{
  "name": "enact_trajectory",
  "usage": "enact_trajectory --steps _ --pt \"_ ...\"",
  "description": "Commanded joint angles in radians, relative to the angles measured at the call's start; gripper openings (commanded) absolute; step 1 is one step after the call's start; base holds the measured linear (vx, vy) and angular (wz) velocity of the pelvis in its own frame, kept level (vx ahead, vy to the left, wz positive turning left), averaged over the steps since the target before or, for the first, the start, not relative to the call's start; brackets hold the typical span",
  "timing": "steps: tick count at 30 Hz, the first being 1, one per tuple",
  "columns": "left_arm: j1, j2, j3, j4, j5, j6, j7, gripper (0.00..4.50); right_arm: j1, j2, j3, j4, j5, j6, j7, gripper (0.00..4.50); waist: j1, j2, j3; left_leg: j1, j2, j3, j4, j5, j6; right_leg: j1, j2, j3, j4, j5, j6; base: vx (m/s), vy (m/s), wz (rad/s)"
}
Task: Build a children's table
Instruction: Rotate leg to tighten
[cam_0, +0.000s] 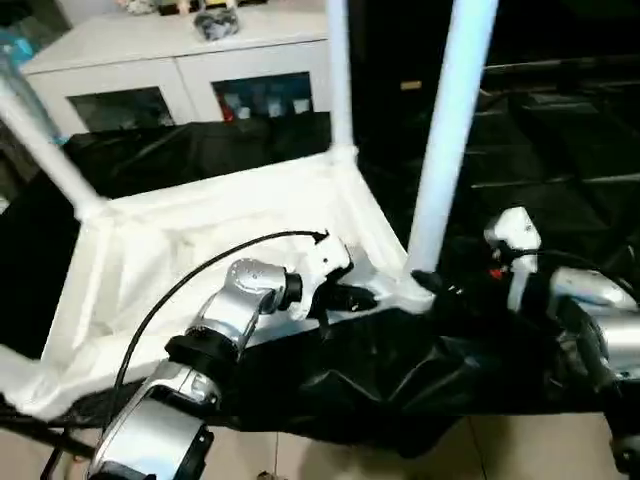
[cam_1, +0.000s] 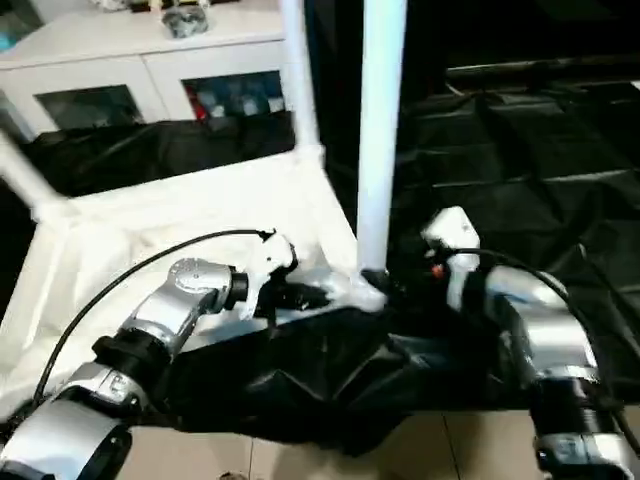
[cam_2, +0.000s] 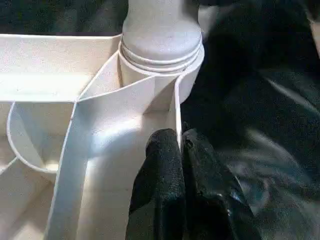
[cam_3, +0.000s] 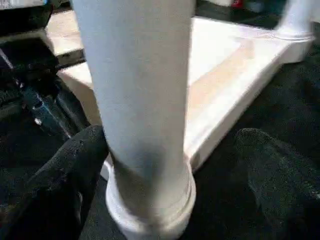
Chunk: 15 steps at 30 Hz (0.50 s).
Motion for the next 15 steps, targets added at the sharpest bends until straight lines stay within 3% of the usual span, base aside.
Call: enact_trajectory --steps 1,5,9,15 --pt "-0.003 0.013 -0.02 -0.033 0.008 -0.021 -0.037 0.0 -0.009 0.009 0.027 -0.004 -0.018 -0.012 0.014 4.41 0.001 -0.035 -0.069 0.007 0.012 0.003 -0.052 -0.143 0.142 0.057 -0.036 0.022 -0.062 -0.213 -0.218 0.0 0.0 0.0" --pt "-0.006 0.034 -0.015 -0.033 0.007 -0.022 -0.05 0.0 -0.028 0.023 0.062 0.024 -0.026 -0.028 0.049 4.41 0.011 -0.042 -0.068 0.006 0.013 0.004 -0.052 -0.147 0.14 0.057 -0.04 0.023 -0.061 -0.237 -0.214 0.0 0.0 0.0" --pt "0.001 0.063 -0.018 -0.056 -0.004 -0.011 -0.077 0.0 -0.068 0.033 0.095 0.077 -0.033 -0.04 0.075 3.97 0.011 -0.052 -0.066 0.007 0.014 0.004 -0.054 -0.155 0.124 0.056 -0.04 0.024 -0.06 -0.248 -0.213 0.0 0.0 0.0" --pt "0.009 0.092 -0.018 -0.072 -0.014 -0.006 -0.102 0.0 -0.103 0.033 0.132 0.12 -0.048 -0.053 0.117 3.51 0.014 -0.053 -0.068 0.006 0.015 0.005 -0.05 -0.13 0.133 0.057 -0.041 0.026 -0.051 -0.184 -0.236 0.0 0.0 0.0"
